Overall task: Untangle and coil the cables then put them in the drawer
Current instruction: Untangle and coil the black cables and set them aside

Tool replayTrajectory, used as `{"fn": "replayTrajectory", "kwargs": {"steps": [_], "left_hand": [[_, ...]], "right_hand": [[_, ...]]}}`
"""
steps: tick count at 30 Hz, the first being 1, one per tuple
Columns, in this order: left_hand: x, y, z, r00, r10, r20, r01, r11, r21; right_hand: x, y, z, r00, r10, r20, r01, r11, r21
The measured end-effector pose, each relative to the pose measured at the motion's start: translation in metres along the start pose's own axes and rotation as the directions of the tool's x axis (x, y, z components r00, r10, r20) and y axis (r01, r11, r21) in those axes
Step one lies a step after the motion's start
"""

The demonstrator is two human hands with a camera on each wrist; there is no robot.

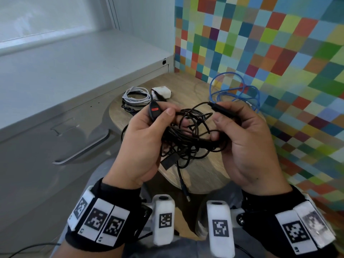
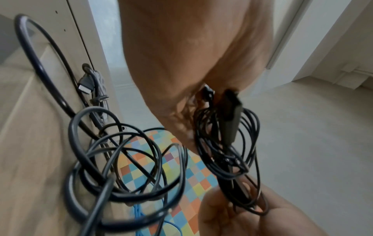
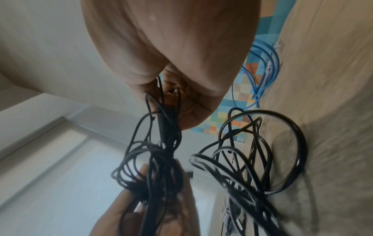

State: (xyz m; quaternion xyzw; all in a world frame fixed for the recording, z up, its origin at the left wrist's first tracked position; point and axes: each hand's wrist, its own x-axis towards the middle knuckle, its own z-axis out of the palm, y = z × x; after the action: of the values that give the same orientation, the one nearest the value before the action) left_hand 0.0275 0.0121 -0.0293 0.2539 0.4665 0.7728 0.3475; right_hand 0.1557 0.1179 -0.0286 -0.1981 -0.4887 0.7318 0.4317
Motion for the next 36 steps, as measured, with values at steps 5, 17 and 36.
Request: {"fn": "replayTrajectory", "kwargs": {"steps": [5,17,36], "left_hand": [[0.004,0.001,-0.007,0.998,0.043,-0.044,-0.042,0.999,0.021],[0.002,-0.003,-0.015,0.990,-0.009,0.144,-0.002,0.997,0.075],[0.000,0.004,-0.011,0.970,-0.090,0.224,0.156,0.941,-0.300]], "right_hand": [[0.003,0.000,-0.007,0.998,0.011,-0.067,-0.011,1.000,0.002],[0.002,-0.011,-0.009,0.993,0.116,-0.004,-0.115,0.986,0.117],[0.005,-0.008,-0.007,0.980,0.184,-0.074,-0.156,0.946,0.283]]}}
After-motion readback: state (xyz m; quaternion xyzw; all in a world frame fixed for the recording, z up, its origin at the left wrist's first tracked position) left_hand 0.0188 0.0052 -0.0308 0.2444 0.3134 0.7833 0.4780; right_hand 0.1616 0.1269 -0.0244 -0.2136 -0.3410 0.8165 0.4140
